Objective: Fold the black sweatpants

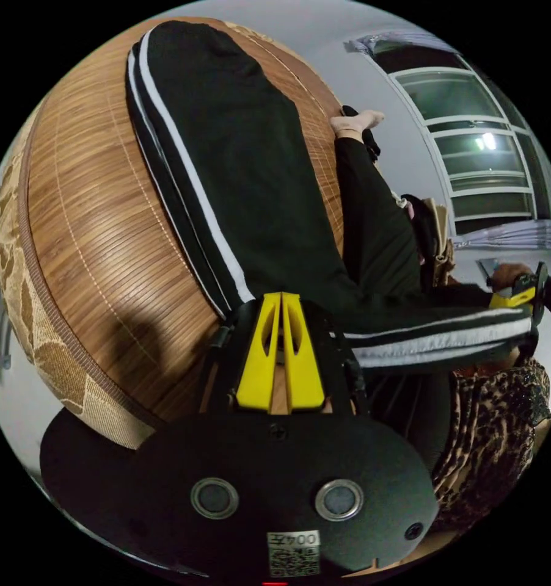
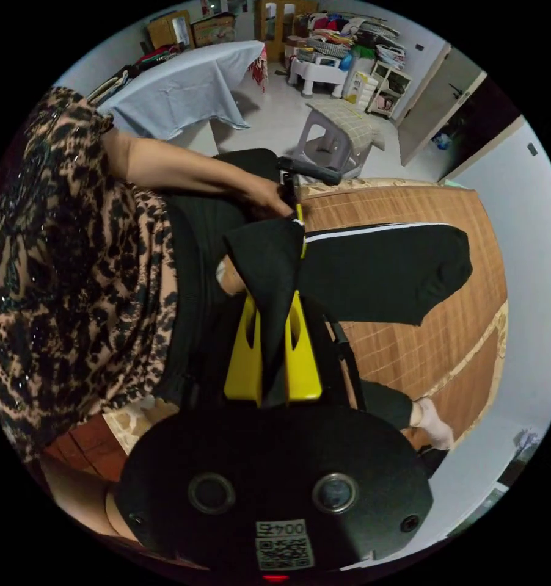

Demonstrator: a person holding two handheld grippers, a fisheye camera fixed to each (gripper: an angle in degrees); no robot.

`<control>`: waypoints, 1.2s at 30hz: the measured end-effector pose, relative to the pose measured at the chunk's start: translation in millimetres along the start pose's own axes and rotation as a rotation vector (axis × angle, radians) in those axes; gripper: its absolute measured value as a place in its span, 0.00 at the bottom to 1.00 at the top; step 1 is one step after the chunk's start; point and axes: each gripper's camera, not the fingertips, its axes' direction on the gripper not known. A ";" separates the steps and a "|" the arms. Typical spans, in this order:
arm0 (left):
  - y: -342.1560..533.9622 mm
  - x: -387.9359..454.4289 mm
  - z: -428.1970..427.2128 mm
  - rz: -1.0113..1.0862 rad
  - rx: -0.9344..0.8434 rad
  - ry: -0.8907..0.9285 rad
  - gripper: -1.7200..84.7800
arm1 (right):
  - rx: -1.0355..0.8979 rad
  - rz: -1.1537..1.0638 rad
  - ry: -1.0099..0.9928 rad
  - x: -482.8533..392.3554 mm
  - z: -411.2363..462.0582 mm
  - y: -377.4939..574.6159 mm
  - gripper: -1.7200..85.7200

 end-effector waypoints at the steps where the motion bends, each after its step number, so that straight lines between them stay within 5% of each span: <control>1: -1.1 -6.1 -2.1 -0.013 0.014 0.028 0.03 | -0.024 -0.024 0.027 23.2 -4.8 -7.7 0.09; 12: -6.4 -75.9 -17.4 -0.179 0.085 0.261 0.03 | -0.213 -0.096 -0.037 257.7 30.9 -72.0 0.09; 28: -11.7 -147.8 -39.8 -0.278 0.127 0.400 0.03 | -0.322 0.197 -0.295 529.5 167.6 -41.7 0.10; 36: -11.3 -171.7 -52.7 -0.291 0.139 0.421 0.03 | 0.058 0.703 -0.298 620.8 126.7 83.4 0.13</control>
